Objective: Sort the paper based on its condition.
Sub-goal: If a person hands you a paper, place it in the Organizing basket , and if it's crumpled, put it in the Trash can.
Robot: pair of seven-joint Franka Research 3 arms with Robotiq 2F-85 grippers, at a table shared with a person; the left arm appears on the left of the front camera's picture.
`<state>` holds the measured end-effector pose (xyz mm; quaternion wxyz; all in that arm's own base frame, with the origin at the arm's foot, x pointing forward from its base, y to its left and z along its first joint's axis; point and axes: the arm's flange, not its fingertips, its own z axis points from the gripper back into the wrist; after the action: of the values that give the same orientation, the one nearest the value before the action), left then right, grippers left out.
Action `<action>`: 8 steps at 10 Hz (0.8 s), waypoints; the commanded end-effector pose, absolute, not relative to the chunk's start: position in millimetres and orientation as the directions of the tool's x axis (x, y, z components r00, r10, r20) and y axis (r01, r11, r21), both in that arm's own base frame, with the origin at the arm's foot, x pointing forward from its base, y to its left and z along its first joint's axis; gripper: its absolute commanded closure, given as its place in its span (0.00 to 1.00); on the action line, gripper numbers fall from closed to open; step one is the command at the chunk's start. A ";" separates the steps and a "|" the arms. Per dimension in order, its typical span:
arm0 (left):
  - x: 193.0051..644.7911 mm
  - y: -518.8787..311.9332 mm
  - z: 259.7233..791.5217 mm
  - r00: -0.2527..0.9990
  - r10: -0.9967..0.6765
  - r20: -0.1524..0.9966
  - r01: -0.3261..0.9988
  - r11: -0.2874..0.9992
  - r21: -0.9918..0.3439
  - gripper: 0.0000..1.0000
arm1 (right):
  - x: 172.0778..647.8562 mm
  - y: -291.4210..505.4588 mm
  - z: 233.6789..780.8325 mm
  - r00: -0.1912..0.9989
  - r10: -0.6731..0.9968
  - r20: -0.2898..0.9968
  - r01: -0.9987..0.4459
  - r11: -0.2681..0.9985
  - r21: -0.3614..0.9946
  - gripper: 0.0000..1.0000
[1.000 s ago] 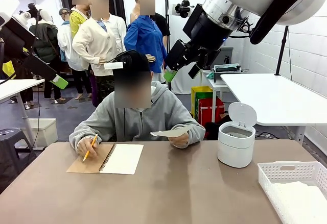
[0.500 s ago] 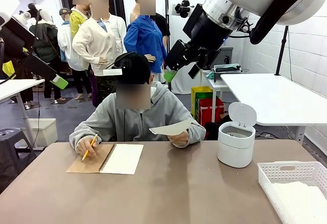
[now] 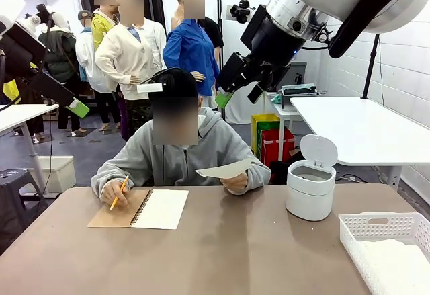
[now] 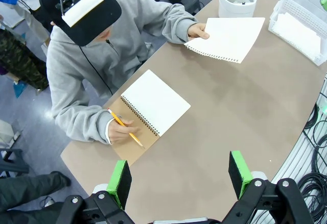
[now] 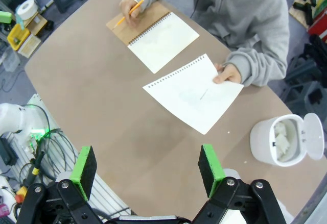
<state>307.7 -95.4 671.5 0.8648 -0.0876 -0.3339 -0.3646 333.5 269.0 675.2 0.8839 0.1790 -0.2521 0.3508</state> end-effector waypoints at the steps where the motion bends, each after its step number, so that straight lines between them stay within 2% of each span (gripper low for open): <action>1: 308.1 -94.9 671.2 0.512 -0.571 0.642 0.690 0.718 0.089 0.00 | 332.4 268.5 672.8 0.629 0.527 0.572 -0.709 0.691 0.143 0.00; 5: 308.1 -94.9 671.2 0.512 -0.571 0.642 0.690 0.718 0.089 0.00 | 333.5 269.0 675.2 0.627 0.530 0.571 -0.710 0.690 0.140 0.00; 6: 308.1 -94.9 671.2 0.512 -0.571 0.642 0.690 0.718 0.089 0.00 | 349.8 271.2 670.8 0.725 0.437 0.533 -0.631 0.730 0.261 0.00; 8: 308.1 -94.9 671.2 0.512 -0.571 0.642 0.690 0.718 0.089 0.00 | 383.6 263.0 660.6 0.891 0.273 0.363 -0.423 0.789 0.446 0.00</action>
<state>307.7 -95.5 671.4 0.8649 -0.0873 -0.3337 -0.3647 366.0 260.7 655.5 0.9214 0.2301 -0.1854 0.2523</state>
